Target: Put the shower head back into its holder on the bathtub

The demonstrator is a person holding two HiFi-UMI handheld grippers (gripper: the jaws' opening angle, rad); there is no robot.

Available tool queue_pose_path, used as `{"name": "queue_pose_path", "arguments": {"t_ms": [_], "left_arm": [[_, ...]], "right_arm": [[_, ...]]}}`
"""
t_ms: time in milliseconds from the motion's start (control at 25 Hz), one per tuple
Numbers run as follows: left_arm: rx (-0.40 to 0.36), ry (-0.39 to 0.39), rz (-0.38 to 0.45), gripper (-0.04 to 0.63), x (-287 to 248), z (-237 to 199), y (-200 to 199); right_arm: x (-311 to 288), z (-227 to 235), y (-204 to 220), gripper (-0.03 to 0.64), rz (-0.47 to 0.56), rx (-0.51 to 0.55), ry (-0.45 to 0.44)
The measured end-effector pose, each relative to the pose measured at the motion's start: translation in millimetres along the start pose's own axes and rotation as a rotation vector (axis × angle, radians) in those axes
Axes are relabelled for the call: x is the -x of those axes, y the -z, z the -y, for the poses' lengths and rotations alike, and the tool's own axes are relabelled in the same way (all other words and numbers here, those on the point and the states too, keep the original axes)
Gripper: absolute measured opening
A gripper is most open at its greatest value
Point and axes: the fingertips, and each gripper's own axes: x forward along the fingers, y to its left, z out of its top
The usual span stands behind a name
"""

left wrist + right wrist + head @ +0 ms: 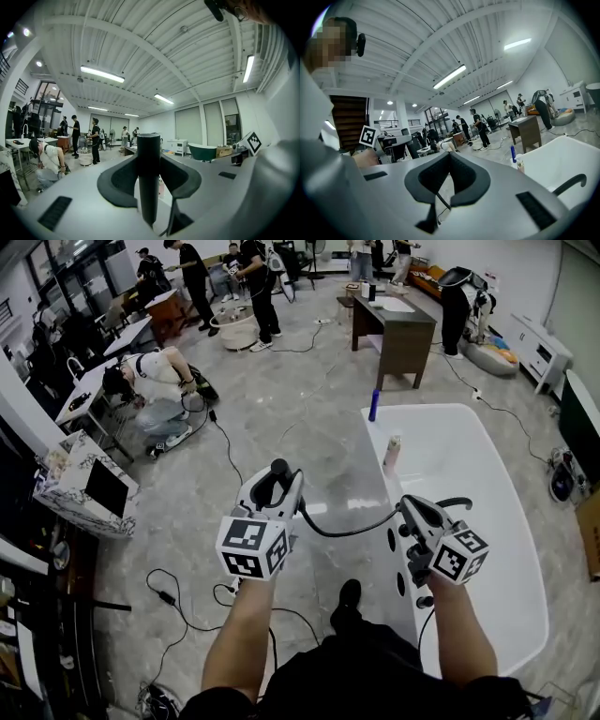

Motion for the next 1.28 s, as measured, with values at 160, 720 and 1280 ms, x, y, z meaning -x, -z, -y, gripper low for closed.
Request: {"name": "queue_pose_path", "arguments": {"t_ms": [160, 720, 1280], "left_arm": [[-0.027, 0.019, -0.026, 0.152, -37.5, -5.3, -0.5], [-0.074, 0.160, -0.053, 0.152, -200.4, -3.4, -2.5], [-0.076, 0.423, 0.017, 0.152, -284.7, 35.4, -21.4]], "right_arm": [[-21.9, 25.0, -9.2, 0.015, 0.020, -0.033, -0.008], [-79.2, 147.0, -43.7, 0.015, 0.044, -0.051, 0.076], [-71.8, 195.2, -67.1, 0.015, 0.094, -0.031, 0.271]]}}
